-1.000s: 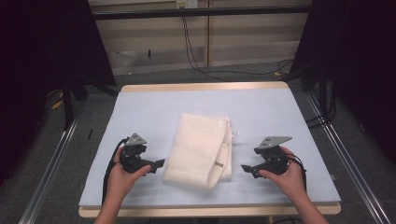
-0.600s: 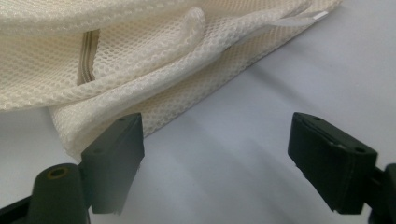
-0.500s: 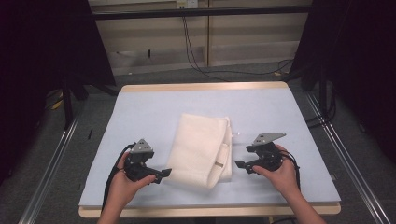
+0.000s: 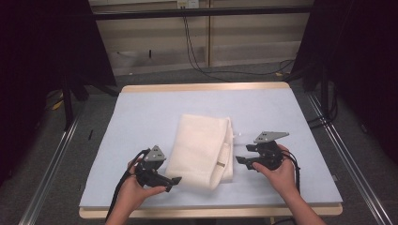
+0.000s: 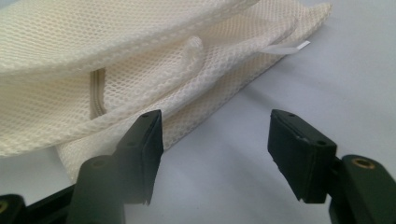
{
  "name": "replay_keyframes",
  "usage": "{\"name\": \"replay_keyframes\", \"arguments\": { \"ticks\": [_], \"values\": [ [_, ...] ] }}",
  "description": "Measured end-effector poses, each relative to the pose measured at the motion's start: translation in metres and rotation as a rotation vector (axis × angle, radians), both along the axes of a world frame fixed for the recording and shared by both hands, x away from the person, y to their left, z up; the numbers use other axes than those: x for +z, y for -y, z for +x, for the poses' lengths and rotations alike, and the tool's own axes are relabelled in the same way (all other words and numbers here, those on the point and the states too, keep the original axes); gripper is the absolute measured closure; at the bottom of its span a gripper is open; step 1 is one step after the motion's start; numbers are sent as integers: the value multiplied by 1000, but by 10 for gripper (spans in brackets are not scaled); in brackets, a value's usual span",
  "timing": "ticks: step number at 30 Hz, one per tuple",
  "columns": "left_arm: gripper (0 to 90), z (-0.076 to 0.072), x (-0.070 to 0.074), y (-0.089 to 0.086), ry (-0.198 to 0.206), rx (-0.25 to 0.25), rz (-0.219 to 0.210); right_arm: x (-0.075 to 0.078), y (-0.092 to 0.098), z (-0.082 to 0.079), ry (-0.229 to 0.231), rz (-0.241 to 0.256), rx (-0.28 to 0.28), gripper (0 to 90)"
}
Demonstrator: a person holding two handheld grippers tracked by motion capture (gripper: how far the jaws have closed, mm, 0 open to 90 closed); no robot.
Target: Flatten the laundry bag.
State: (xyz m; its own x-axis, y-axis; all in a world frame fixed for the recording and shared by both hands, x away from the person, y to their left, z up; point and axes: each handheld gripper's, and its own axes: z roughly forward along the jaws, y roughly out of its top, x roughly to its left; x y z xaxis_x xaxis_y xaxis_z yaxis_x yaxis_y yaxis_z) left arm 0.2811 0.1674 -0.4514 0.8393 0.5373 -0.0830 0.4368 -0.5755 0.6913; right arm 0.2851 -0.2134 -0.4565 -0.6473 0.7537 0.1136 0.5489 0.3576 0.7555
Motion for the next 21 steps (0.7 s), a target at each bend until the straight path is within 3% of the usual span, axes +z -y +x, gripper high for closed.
{"name": "replay_keyframes", "arguments": {
  "ticks": [2, 3, 5, 6, 7, 8, 12, 16, 17, 21],
  "values": [
    [192, -1, 0, 2, -14, -30, -19, 1, -1, -1, 2, 4, 3, 365],
    [235, -1, 2, 3, -1, -37, 2, 2, -2, -1, 3, 5, 4, 367],
    [305, -2, 4, 4, 9, -47, 4, 2, -5, -1, 7, 4, 11, 368],
    [370, -2, 4, 4, 16, -42, -18, 2, -7, -1, 10, 2, 13, 368],
    [406, -2, 7, 3, 26, -47, 5, 3, -9, -1, 9, 6, 19, 368],
    [456, -3, 6, 4, 30, -49, -19, 3, -11, -1, 10, 4, 16, 367],
    [591, -2, 4, 3, -3, -48, -25, 4, -19, -1, 4, -7, 22, 353],
    [721, -2, 3, 7, -8, -62, -24, 3, -26, 1, -7, -14, 42, 357],
    [737, -2, 3, 9, -3, -63, 7, 1, -27, 1, -14, -18, 42, 357],
    [854, -1, -1, 15, -35, -85, 8, -2, -29, 2, -29, -22, 51, 371]
  ]
}}
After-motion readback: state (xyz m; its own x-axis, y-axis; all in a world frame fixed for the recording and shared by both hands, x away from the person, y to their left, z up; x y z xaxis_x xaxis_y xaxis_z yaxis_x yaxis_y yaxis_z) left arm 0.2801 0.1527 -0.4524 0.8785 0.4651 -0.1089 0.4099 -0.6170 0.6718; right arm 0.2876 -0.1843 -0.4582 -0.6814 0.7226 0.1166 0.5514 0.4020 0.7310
